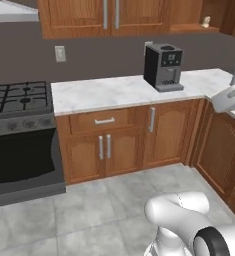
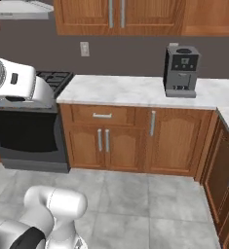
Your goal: Get the candle and the beer from the cabinet and move them to the dining counter.
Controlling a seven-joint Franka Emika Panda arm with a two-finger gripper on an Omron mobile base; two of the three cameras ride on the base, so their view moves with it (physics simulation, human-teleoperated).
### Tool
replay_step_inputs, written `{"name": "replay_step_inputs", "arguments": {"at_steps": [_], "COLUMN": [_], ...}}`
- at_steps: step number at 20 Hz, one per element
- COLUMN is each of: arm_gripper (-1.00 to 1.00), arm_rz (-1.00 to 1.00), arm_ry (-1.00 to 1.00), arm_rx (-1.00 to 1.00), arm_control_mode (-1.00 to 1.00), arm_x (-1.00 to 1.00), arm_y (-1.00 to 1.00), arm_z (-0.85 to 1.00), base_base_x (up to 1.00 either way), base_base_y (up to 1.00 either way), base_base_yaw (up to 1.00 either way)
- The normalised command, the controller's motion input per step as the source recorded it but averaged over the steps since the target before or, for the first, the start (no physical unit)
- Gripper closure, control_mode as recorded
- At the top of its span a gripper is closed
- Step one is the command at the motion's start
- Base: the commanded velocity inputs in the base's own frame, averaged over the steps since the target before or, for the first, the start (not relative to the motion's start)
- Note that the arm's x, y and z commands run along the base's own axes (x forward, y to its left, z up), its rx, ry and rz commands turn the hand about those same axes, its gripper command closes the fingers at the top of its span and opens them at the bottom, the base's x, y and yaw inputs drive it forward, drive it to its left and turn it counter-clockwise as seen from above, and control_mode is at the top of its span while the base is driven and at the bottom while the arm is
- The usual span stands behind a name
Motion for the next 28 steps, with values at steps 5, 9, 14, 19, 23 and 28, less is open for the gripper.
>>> {"name": "replay_step_inputs", "arguments": {"at_steps": [5, 9, 14, 19, 23, 28], "arm_gripper": [-1.00, -1.00, -1.00, -1.00, -1.00, -1.00], "arm_rz": [0.00, 0.00, 0.00, 0.00, 0.00, 0.00], "arm_ry": [0.00, 0.00, 0.00, 0.00, 0.00, 0.00], "arm_rx": [0.00, 0.00, 0.00, 0.00, 0.00, 0.00], "arm_control_mode": [1.00, 1.00, 1.00, 1.00, 1.00, 1.00], "arm_x": [0.00, 0.00, 0.00, 0.00, 0.00, 0.00], "arm_y": [0.00, 0.00, 0.00, 0.00, 0.00, 0.00], "arm_z": [0.00, 0.00, 0.00, 0.00, 0.00, 0.00], "base_base_x": [0.82, 0.88, 0.90, 0.99, 0.77, 0.49], "base_base_y": [-0.50, -0.01, 0.05, -0.08, -0.12, -0.40], "base_base_yaw": [-0.05, -0.25, -0.33, -0.15, -0.19, -0.29]}}
